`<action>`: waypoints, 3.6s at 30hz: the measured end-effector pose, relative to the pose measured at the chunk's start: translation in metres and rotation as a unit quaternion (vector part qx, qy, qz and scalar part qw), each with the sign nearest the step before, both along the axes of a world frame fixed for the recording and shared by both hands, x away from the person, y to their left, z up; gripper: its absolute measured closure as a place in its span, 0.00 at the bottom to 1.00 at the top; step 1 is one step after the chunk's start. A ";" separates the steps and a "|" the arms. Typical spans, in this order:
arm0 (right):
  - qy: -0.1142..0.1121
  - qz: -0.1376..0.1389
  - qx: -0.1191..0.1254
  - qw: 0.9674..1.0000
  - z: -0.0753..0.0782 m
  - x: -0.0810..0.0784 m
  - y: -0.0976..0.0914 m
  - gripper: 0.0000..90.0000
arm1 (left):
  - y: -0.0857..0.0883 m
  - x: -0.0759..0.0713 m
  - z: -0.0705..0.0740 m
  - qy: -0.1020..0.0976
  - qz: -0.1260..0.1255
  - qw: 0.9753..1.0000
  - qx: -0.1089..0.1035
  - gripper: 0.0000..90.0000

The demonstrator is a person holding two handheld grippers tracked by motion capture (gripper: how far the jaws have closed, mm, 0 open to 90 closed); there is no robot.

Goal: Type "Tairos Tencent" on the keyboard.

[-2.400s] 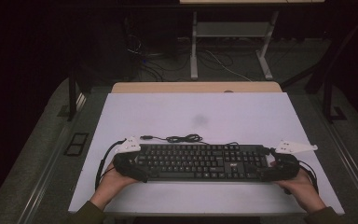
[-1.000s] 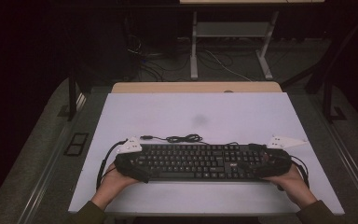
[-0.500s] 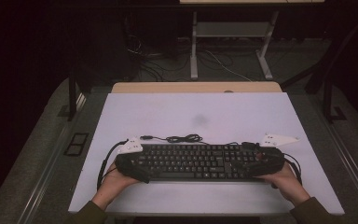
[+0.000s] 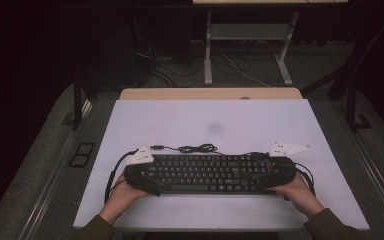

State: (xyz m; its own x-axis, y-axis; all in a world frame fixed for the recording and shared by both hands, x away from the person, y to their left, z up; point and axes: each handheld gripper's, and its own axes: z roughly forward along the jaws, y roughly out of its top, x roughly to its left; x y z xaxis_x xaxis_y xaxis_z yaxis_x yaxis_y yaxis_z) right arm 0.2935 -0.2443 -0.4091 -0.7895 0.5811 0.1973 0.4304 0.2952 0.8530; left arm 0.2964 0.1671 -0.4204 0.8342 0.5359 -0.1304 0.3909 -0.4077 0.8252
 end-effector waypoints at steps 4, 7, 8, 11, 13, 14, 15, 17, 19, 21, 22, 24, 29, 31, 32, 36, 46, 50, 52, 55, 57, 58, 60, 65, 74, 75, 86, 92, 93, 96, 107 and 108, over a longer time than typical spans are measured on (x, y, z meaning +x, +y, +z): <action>0.000 0.002 -0.001 1.000 0.000 0.001 0.003 0.13 | 0.000 0.000 0.000 0.000 0.000 1.000 -0.001 0.00; 0.000 0.002 -0.001 1.000 0.000 0.002 0.006 0.13 | 0.000 0.001 0.000 0.002 0.000 1.000 -0.001 0.00; 0.001 0.002 0.001 1.000 0.000 0.003 0.007 0.13 | 0.000 0.001 0.000 0.001 -0.002 1.000 -0.001 0.00; -0.002 0.004 0.001 1.000 0.000 0.004 0.009 0.13 | -0.001 0.001 0.000 0.001 -0.003 1.000 0.001 0.00; -0.001 0.005 0.001 1.000 0.000 0.005 0.010 0.14 | -0.001 0.001 -0.001 0.000 -0.003 1.000 0.000 0.00; -0.001 0.006 0.001 1.000 0.000 0.005 0.012 0.14 | -0.001 0.001 -0.001 0.000 -0.003 1.000 -0.001 0.00; -0.001 0.007 0.000 1.000 0.000 0.006 0.012 0.14 | -0.001 0.001 -0.001 0.000 -0.002 1.000 -0.001 0.00; 0.000 0.010 0.001 1.000 0.001 0.007 0.017 0.14 | -0.001 0.001 0.000 -0.001 -0.003 1.000 -0.001 0.00; -0.001 0.012 0.000 1.000 0.001 0.007 0.018 0.15 | -0.001 0.001 0.000 -0.001 -0.003 1.000 -0.001 0.00; -0.001 0.014 0.001 1.000 0.001 0.007 0.020 0.15 | -0.001 0.001 0.000 -0.001 -0.003 1.000 -0.001 0.00; -0.001 0.016 0.000 1.000 0.001 0.008 0.022 0.15 | -0.001 0.001 -0.001 -0.001 -0.003 1.000 -0.002 0.00; 0.001 0.018 0.000 1.000 0.001 0.009 0.025 0.16 | -0.001 0.001 -0.001 -0.001 -0.003 1.000 -0.002 0.00; 0.001 0.027 0.001 1.000 0.001 0.012 0.032 0.20 | -0.001 0.001 -0.001 -0.001 -0.004 1.000 -0.003 0.00; 0.000 0.028 0.000 1.000 0.000 0.012 0.033 0.20 | -0.001 0.001 0.000 0.000 -0.004 1.000 -0.002 0.00; 0.000 0.031 0.000 1.000 0.001 0.013 0.034 0.23 | -0.001 0.001 -0.001 -0.001 -0.004 1.000 -0.003 0.00; 0.004 0.041 0.003 0.999 0.000 0.012 0.035 0.31 | -0.001 0.001 -0.001 -0.002 -0.004 1.000 -0.002 0.00; 0.015 0.068 -0.001 0.998 -0.004 0.010 0.038 0.59 | -0.001 0.002 -0.001 -0.001 -0.003 1.000 -0.003 0.00; 0.017 0.076 -0.007 0.997 -0.006 0.010 0.039 0.70 | -0.001 0.002 -0.001 -0.001 -0.003 1.000 -0.002 0.00; 0.016 0.080 -0.010 0.997 -0.008 0.009 0.040 0.77 | -0.001 0.002 -0.001 -0.001 -0.003 1.000 -0.002 0.00; 0.021 0.088 -0.023 0.996 -0.010 0.009 0.041 0.87 | -0.001 0.002 -0.002 0.000 -0.002 1.000 -0.003 0.00; 0.024 0.094 -0.030 0.995 -0.011 0.009 0.042 0.93 | -0.001 0.002 -0.002 -0.001 -0.003 1.000 -0.003 0.00; 0.024 0.095 -0.032 0.995 -0.011 0.009 0.042 0.96 | -0.001 0.002 -0.001 -0.001 -0.003 1.000 -0.003 0.00; 0.025 0.098 -0.037 0.994 -0.012 0.009 0.043 0.99 | -0.001 0.002 -0.001 -0.001 -0.003 1.000 -0.003 0.00; 0.031 0.102 -0.052 0.993 -0.016 0.009 0.044 0.99 | -0.001 0.002 -0.001 -0.001 -0.003 1.000 -0.003 0.00; 0.039 0.101 -0.080 0.991 -0.023 0.010 0.046 0.99 | -0.002 0.004 -0.001 -0.003 -0.001 1.000 -0.004 0.00; 0.039 0.102 -0.082 0.991 -0.023 0.010 0.046 0.99 | -0.003 0.004 -0.001 -0.003 -0.002 1.000 -0.003 0.00; 0.046 0.102 -0.104 0.988 -0.028 0.011 0.045 0.99 | -0.006 0.008 -0.001 -0.004 -0.002 1.000 -0.005 0.00; 0.046 0.104 -0.111 0.987 -0.029 0.012 0.046 0.99 | -0.009 0.010 -0.001 -0.005 0.001 1.000 -0.007 0.00; 0.047 0.104 -0.112 0.987 -0.029 0.012 0.046 0.99 | -0.009 0.010 -0.001 -0.005 0.000 1.000 -0.005 0.00; 0.049 0.102 -0.111 0.987 -0.029 0.011 0.046 0.99 | -0.012 0.012 -0.001 -0.005 0.000 1.000 -0.007 0.00; 0.050 0.102 -0.110 0.987 -0.029 0.011 0.045 0.99 | -0.023 0.019 -0.001 -0.006 -0.004 1.000 -0.006 0.00; 0.050 0.102 -0.110 0.987 -0.030 0.011 0.045 0.99 | -0.024 0.019 -0.001 -0.006 -0.005 1.000 -0.005 0.00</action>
State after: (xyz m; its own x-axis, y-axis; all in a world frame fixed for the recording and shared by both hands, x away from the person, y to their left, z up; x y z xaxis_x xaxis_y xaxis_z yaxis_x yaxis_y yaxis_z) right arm 0.3049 -0.1989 -0.4386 -0.8780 0.4488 0.1666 0.4209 0.5580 0.7152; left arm 0.3158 0.1434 -0.4219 0.8410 0.5265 -0.1250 0.3763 -0.4031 0.8342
